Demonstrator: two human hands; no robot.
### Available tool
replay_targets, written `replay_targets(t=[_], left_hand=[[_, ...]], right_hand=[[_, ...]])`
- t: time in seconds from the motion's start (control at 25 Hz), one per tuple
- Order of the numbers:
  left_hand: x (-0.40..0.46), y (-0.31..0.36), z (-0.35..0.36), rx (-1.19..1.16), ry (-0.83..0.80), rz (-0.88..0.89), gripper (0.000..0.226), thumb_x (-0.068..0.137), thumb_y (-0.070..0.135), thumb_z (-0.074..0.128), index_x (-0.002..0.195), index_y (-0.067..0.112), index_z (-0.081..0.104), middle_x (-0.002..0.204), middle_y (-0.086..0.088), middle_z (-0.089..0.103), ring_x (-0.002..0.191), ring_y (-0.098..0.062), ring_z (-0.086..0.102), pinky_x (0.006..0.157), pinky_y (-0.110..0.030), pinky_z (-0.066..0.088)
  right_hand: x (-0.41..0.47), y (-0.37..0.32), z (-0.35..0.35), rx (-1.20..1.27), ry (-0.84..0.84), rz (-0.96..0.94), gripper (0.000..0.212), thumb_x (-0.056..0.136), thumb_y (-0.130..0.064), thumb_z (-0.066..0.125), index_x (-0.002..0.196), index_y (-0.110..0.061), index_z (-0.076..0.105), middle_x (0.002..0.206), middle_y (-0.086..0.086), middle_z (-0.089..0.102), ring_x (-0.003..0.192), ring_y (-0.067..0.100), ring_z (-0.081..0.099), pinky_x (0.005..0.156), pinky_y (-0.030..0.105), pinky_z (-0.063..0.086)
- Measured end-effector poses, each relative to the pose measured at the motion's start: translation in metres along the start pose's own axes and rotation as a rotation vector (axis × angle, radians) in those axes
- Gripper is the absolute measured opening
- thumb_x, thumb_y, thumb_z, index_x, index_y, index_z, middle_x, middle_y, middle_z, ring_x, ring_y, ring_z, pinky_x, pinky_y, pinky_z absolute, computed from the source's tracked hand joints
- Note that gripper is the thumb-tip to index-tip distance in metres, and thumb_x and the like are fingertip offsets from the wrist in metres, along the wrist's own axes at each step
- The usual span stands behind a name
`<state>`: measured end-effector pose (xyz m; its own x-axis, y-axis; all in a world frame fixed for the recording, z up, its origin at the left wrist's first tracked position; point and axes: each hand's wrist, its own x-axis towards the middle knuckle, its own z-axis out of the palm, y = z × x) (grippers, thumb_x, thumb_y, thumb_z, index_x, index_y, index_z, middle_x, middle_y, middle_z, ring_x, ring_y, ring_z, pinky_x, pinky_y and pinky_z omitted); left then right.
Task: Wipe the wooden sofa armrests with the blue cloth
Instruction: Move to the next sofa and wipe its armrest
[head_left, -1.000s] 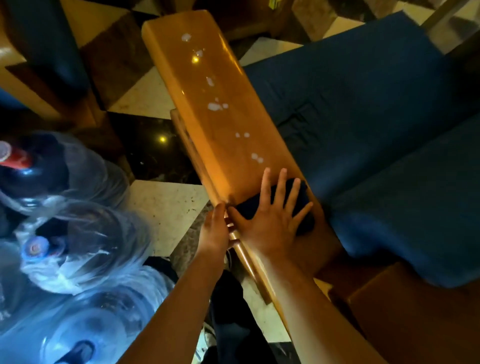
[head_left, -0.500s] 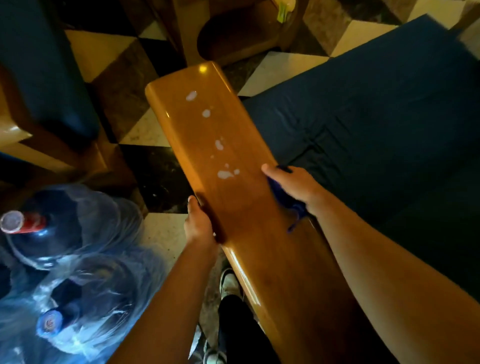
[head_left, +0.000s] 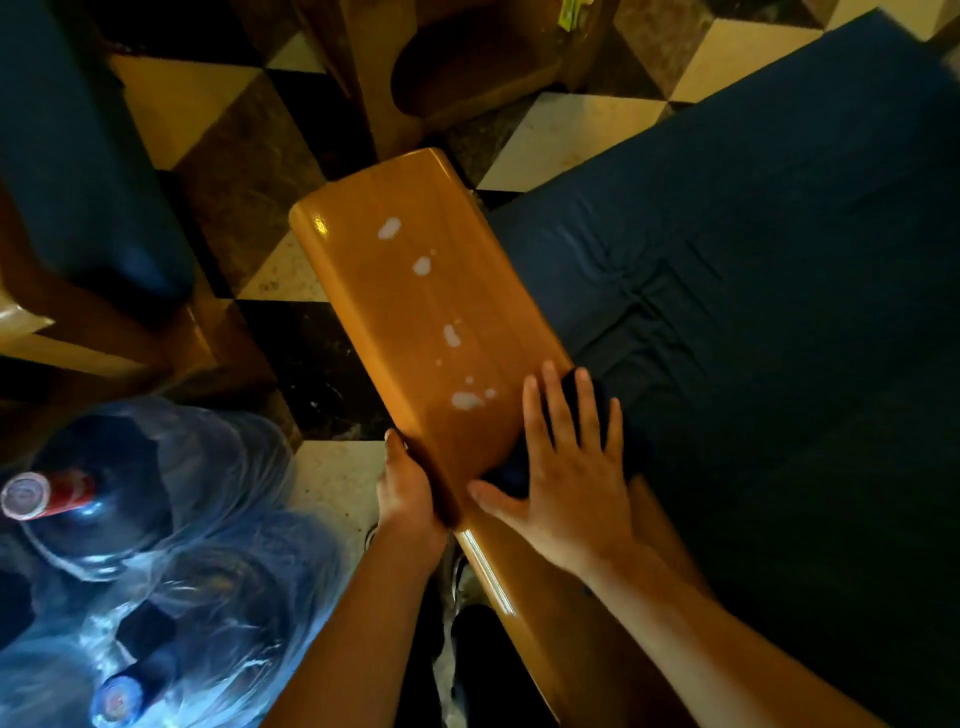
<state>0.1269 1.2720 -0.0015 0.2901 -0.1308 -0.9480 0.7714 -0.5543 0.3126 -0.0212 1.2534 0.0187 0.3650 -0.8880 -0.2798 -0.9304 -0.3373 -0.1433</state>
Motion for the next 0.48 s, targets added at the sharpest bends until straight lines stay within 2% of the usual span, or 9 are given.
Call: replay_targets(t=[0.08, 0.16, 0.2, 0.24, 0.28, 0.32, 0.4, 0.44, 0.48], left_hand=[[0.001, 0.014, 0.002, -0.005, 0.024, 0.008, 0.067, 0.096, 0.07, 0.042, 0.127, 0.016, 0.066, 0.118, -0.013, 0.073, 0.106, -0.035, 0.07, 0.098, -0.054, 0.056], [0.0, 0.029, 0.0, -0.027, 0.036, 0.022, 0.061, 0.101, 0.066, 0.037, 0.113, 0.014, 0.066, 0.106, -0.011, 0.073, 0.097, -0.03, 0.069, 0.082, -0.044, 0.057], [0.001, 0.035, -0.001, -0.029, 0.019, 0.026, 0.062, 0.102, 0.066, 0.034, 0.107, 0.014, 0.066, 0.104, -0.011, 0.072, 0.096, -0.029, 0.068, 0.078, -0.041, 0.055], [0.002, 0.04, -0.003, -0.021, 0.002, 0.032, 0.063, 0.102, 0.067, 0.032, 0.106, 0.014, 0.065, 0.105, -0.012, 0.073, 0.098, -0.03, 0.068, 0.077, -0.041, 0.054], [0.003, 0.046, -0.005, -0.01, -0.011, 0.043, 0.065, 0.102, 0.067, 0.03, 0.108, 0.013, 0.065, 0.107, -0.013, 0.073, 0.1, -0.031, 0.068, 0.077, -0.042, 0.054], [0.005, 0.051, -0.007, 0.002, -0.019, 0.056, 0.068, 0.102, 0.068, 0.028, 0.111, 0.012, 0.065, 0.107, -0.014, 0.073, 0.1, -0.031, 0.068, 0.076, -0.042, 0.053], [0.005, 0.061, -0.008, 0.028, -0.039, 0.062, 0.07, 0.103, 0.067, 0.025, 0.11, 0.011, 0.065, 0.107, -0.015, 0.072, 0.099, -0.033, 0.068, 0.077, -0.044, 0.052], [0.003, 0.063, -0.009, 0.034, -0.039, 0.061, 0.069, 0.103, 0.067, 0.024, 0.108, 0.011, 0.065, 0.107, -0.015, 0.072, 0.1, -0.033, 0.067, 0.082, -0.046, 0.053], [-0.001, 0.066, -0.009, 0.035, -0.044, 0.058, 0.069, 0.103, 0.066, 0.024, 0.107, 0.011, 0.065, 0.107, -0.015, 0.072, 0.102, -0.034, 0.067, 0.088, -0.049, 0.053]], right_hand=[[0.056, -0.006, -0.01, 0.067, 0.011, 0.088, 0.124, 0.075, -0.098, 0.032, 0.164, -0.02, -0.005, 0.172, 0.013, 0.003, 0.156, 0.041, 0.009, 0.122, 0.063, 0.02], [0.117, -0.001, -0.022, 0.26, 0.004, 0.225, 0.119, 0.073, -0.098, 0.037, 0.161, -0.02, 0.018, 0.159, 0.016, 0.037, 0.142, 0.039, 0.041, 0.108, 0.056, 0.043], [0.14, 0.005, -0.029, 0.417, -0.034, 0.309, 0.108, 0.075, -0.096, 0.039, 0.149, -0.017, 0.042, 0.142, 0.015, 0.056, 0.13, 0.038, 0.054, 0.095, 0.05, 0.05], [0.152, 0.01, -0.034, 0.588, -0.08, 0.39, 0.095, 0.079, -0.092, 0.041, 0.126, -0.012, 0.06, 0.12, 0.015, 0.067, 0.116, 0.038, 0.063, 0.083, 0.047, 0.052], [0.156, 0.018, -0.035, 0.734, -0.097, 0.461, 0.086, 0.085, -0.085, 0.043, 0.107, -0.005, 0.066, 0.105, 0.019, 0.07, 0.105, 0.04, 0.066, 0.078, 0.049, 0.052], [0.148, 0.026, -0.036, 0.827, -0.103, 0.53, 0.083, 0.09, -0.078, 0.046, 0.102, 0.0, 0.067, 0.101, 0.023, 0.07, 0.1, 0.041, 0.067, 0.082, 0.053, 0.053], [0.101, 0.041, -0.031, 0.842, -0.076, 0.563, 0.074, 0.091, -0.075, 0.046, 0.116, -0.009, 0.068, 0.111, 0.016, 0.071, 0.108, 0.033, 0.067, 0.096, 0.052, 0.051], [0.068, 0.044, -0.028, 0.771, -0.073, 0.534, 0.073, 0.09, -0.077, 0.045, 0.135, -0.022, 0.061, 0.132, 0.005, 0.066, 0.126, 0.024, 0.06, 0.105, 0.047, 0.046], [0.034, 0.043, -0.022, 0.643, -0.119, 0.46, 0.079, 0.09, -0.079, 0.043, 0.155, -0.034, 0.038, 0.154, -0.008, 0.046, 0.144, 0.017, 0.041, 0.116, 0.043, 0.036]])
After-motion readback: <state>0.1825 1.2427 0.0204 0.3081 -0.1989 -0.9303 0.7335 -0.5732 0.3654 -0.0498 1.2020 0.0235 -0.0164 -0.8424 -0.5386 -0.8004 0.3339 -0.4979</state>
